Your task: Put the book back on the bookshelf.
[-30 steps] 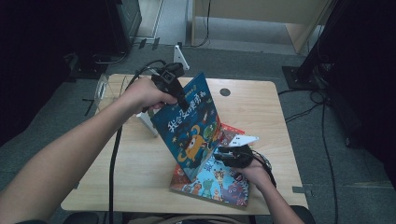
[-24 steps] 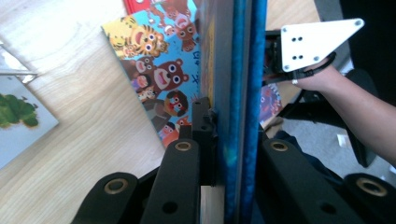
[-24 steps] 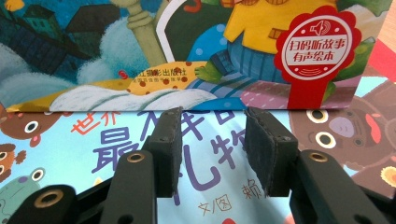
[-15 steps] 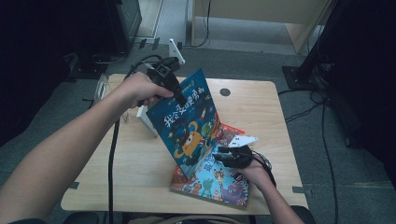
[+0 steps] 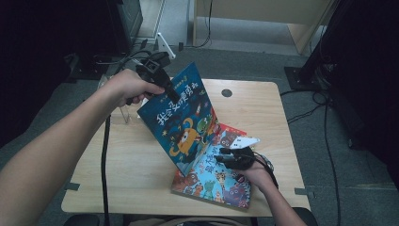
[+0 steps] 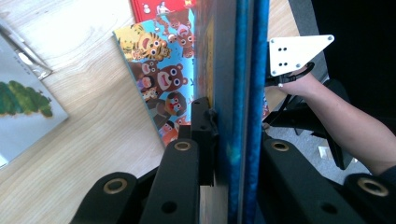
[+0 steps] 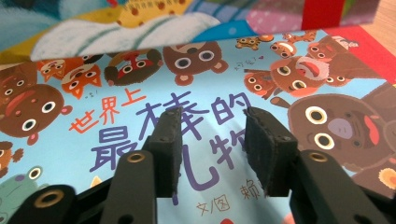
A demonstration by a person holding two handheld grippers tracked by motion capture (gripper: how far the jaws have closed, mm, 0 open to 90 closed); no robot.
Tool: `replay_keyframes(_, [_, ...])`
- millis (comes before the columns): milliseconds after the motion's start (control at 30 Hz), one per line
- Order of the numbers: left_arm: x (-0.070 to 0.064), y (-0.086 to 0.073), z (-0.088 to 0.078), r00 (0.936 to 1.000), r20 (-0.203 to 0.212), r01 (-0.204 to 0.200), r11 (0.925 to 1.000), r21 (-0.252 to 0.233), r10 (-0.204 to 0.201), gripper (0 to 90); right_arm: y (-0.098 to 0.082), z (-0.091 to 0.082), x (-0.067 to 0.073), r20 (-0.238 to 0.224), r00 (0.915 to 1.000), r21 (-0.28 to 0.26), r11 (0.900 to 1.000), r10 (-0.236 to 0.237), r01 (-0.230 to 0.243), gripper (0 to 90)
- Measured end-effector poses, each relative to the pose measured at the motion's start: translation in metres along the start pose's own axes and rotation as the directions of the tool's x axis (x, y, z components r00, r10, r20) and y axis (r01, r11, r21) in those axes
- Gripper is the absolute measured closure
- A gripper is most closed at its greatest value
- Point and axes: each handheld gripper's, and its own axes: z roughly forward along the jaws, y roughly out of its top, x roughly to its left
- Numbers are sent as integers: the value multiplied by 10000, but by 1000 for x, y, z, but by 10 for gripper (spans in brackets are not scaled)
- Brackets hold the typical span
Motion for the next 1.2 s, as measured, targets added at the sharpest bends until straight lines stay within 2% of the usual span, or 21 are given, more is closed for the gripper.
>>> replay_keyframes(167, [4, -9, -10, 9998, 29, 173, 9997, -157, -173, 827, 1, 1, -1, 199, 9998, 3, 10000, 19, -19, 497])
replay_keyframes(367, [8, -19, -17, 9993, -239, 295, 9995, -149, -299, 828, 4, 5, -2, 462, 9989, 59, 9999, -120, 117, 421])
replay_keyframes(533, [13, -30, -25, 9985, -284, 455, 9987, -250, -462, 828, 6, 7, -3, 630, 9978, 118, 9997, -223, 216, 384])
replay_keyframes(833, [26, -54, -37, 9956, -572, 727, 9968, -330, -745, 828, 10, 12, -5, 811, 9960, 205, 9992, -364, 349, 361])
replay_keyframes(1033, [35, -71, -44, 9932, -577, 990, 9943, -386, -1011, 828, 12, 14, -8, 803, 9966, 170, 9997, -208, 195, 360])
replay_keyframes(1200, [42, -85, -49, 9922, -598, 1068, 9936, -378, -1089, 827, 13, 16, -8, 863, 9957, 187, 9993, -335, 320, 359])
